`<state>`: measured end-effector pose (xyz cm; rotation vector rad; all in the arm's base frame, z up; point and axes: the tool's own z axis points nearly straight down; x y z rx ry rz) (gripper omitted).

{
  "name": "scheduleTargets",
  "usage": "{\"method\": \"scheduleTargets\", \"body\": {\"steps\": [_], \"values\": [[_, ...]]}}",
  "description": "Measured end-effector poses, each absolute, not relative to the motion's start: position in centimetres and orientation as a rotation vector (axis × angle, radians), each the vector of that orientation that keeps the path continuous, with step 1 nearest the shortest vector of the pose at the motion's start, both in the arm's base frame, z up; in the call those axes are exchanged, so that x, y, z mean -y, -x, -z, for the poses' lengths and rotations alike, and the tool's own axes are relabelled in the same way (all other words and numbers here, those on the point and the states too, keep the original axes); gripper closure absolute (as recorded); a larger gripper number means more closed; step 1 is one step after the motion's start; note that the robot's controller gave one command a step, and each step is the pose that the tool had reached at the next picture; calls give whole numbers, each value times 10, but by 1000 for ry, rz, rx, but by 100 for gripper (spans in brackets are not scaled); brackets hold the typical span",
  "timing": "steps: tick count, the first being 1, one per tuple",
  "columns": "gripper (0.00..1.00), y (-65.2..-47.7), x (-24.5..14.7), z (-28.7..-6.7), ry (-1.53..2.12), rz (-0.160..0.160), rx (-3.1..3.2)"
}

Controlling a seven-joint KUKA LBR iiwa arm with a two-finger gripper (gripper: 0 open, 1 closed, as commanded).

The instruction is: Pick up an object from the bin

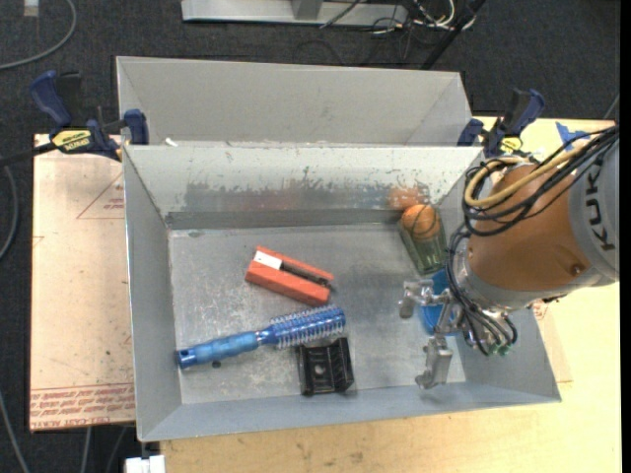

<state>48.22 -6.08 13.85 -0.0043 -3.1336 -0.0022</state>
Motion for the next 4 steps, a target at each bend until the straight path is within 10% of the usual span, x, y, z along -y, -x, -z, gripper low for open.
{"method": "scheduleTargets", "body": {"steps": [4], "values": [[0,-522,-28,-82,-22,-1,3138]]}}
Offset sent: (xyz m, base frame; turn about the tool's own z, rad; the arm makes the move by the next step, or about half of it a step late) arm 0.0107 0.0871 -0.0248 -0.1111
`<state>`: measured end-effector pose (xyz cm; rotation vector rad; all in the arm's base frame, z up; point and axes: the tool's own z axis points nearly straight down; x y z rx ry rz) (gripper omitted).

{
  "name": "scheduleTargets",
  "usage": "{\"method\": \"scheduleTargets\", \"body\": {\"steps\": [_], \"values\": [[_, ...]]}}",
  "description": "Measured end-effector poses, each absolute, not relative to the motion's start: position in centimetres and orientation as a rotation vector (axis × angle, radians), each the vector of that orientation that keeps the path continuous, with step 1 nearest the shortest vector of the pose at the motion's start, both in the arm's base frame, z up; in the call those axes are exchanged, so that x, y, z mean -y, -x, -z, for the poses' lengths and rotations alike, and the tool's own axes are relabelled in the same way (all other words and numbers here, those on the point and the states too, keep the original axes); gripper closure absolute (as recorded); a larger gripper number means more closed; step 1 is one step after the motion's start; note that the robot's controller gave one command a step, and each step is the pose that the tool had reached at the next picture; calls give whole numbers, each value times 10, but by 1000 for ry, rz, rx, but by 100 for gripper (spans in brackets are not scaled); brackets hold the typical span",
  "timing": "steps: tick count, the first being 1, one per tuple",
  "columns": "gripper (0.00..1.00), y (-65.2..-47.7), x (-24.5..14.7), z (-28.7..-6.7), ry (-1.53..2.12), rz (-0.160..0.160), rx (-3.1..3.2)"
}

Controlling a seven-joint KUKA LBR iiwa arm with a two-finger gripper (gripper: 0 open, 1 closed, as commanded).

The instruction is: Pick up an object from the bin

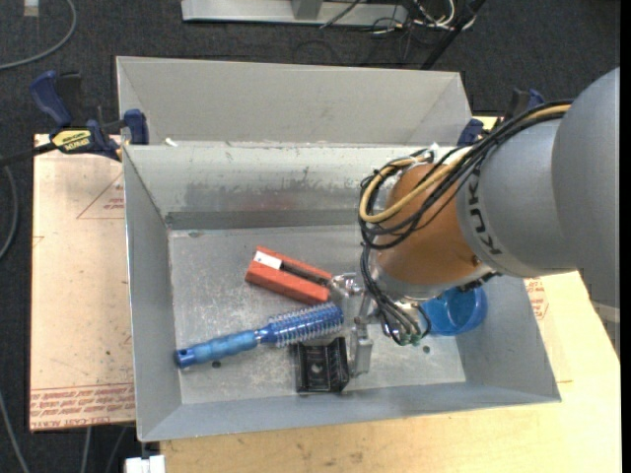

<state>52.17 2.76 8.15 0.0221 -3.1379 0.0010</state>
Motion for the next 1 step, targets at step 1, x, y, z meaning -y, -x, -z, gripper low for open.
{"method": "scheduleTargets", "body": {"steps": [1], "values": [[0,-546,-56,-73,-15,4,3142]]}}
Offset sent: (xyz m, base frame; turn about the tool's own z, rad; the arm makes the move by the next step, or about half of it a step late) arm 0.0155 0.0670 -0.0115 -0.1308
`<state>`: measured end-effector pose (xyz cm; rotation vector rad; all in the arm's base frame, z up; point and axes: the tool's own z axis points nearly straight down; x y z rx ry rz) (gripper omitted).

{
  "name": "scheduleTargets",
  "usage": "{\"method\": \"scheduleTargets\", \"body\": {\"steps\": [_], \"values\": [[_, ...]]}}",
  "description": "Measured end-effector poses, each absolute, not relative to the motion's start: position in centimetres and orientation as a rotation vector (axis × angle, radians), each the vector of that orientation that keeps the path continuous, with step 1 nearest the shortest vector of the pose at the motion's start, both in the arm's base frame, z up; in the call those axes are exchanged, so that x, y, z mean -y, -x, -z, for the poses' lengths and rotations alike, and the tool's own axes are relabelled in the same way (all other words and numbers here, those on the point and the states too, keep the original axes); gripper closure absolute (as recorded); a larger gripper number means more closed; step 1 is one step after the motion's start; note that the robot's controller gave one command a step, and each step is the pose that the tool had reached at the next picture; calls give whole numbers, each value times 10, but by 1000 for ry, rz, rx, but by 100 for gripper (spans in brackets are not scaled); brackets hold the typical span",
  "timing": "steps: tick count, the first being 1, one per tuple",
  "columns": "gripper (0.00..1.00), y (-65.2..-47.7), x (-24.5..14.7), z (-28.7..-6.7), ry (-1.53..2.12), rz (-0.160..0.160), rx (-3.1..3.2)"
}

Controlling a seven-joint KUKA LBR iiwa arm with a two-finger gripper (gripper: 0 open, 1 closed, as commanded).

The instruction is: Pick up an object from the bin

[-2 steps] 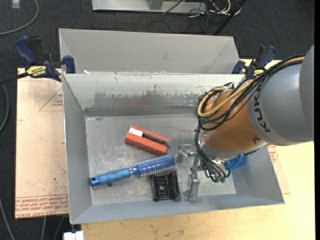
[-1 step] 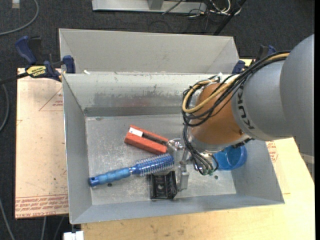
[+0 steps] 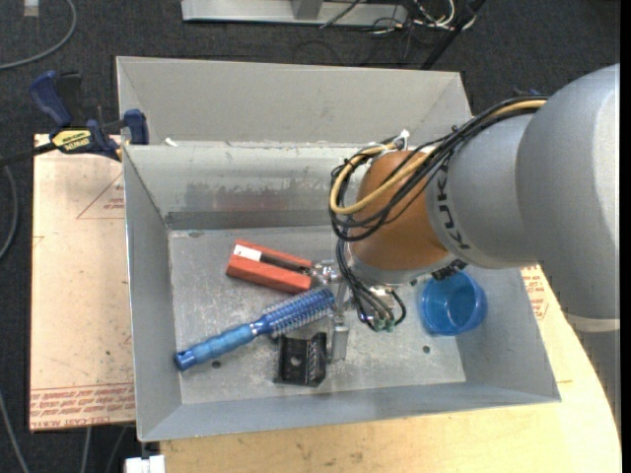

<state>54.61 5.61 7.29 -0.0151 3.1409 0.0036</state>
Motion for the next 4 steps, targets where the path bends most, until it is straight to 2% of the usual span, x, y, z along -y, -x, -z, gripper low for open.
{"method": "scheduleTargets", "body": {"steps": [1,2,3,4], "values": [[100,-538,-94,-70,228,2,-3135],[100,-538,-94,-70,228,2,-3135],[100,-526,-106,-184,203,1,-3136],[100,-526,-106,-184,203,2,-3136]]}}
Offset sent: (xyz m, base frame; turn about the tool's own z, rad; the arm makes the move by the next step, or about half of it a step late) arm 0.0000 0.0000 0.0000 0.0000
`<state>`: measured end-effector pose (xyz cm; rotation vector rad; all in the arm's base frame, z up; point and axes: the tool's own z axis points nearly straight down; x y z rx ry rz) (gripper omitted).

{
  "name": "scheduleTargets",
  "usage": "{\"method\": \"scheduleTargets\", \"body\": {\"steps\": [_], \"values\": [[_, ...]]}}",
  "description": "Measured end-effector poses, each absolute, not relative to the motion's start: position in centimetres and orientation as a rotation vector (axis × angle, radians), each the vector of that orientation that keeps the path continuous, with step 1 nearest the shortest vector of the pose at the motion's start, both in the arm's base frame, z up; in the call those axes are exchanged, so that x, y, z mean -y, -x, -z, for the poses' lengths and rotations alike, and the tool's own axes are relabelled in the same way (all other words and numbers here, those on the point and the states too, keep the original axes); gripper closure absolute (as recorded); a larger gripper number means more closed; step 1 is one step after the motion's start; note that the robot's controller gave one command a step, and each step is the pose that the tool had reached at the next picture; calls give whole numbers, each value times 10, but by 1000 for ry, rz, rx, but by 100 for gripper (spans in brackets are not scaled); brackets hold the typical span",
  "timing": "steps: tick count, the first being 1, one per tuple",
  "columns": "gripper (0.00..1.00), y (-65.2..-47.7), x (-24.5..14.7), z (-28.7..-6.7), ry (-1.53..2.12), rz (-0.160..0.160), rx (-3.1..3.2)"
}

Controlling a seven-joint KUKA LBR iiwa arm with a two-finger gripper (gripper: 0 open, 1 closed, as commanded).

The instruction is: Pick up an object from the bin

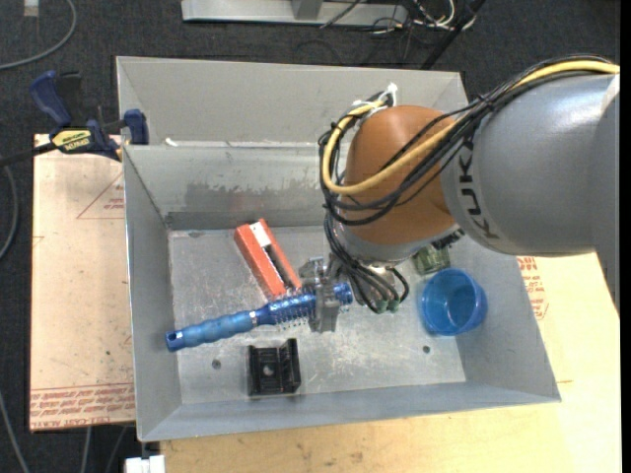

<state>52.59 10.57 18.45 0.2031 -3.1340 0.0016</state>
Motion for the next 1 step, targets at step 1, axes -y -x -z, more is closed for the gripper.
{"method": "scheduleTargets", "body": {"steps": [1], "values": [[100,-533,-104,-298,-239,-2,3133]]}}
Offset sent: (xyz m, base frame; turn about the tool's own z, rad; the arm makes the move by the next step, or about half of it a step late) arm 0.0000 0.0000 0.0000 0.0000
